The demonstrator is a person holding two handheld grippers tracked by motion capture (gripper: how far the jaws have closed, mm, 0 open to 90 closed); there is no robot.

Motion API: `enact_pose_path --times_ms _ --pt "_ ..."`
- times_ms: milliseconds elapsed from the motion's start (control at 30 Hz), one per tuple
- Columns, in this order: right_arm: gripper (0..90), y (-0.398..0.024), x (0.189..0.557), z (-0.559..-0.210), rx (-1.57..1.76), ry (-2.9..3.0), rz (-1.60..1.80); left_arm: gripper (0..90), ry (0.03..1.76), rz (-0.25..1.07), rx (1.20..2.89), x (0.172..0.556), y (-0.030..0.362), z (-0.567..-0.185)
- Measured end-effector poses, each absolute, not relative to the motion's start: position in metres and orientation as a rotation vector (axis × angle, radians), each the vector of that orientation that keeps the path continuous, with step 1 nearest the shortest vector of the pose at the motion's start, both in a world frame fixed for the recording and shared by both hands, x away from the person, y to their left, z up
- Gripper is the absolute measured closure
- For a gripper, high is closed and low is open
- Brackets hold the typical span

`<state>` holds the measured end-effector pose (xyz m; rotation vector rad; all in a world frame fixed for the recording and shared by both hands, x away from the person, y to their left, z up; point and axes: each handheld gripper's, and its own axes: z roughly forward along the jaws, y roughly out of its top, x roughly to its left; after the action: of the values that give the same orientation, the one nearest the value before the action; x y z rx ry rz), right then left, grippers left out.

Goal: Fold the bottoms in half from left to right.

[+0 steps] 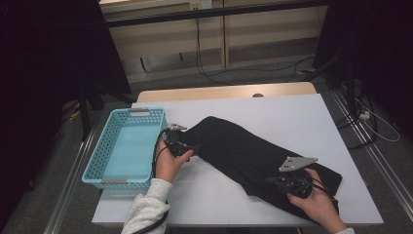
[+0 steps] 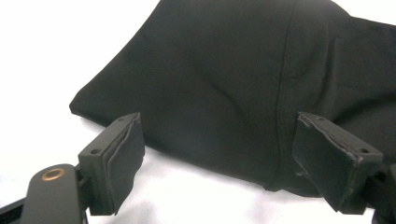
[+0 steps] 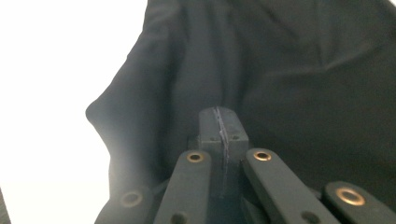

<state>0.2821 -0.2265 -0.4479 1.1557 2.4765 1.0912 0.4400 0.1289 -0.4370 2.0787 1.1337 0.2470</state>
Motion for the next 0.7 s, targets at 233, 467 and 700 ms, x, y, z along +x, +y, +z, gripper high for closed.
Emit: enact_pose_path --times_ms 233,467,700 --pt "86.0 -0.225 0.277 -0.448 1.120 2.502 1.086 17.4 1.140 0.241 2.079 0.441 0.129 -0.439" --pt "60.2 -0.244 0.281 -0.446 1.192 2.386 1.100 17.3 1.143 0.241 2.074 0.441 0.131 -0.438" --pt "44.9 -0.280 0.292 -0.439 1.335 2.196 1.100 17.3 1.139 0.243 2.079 0.441 0.133 -0.437"
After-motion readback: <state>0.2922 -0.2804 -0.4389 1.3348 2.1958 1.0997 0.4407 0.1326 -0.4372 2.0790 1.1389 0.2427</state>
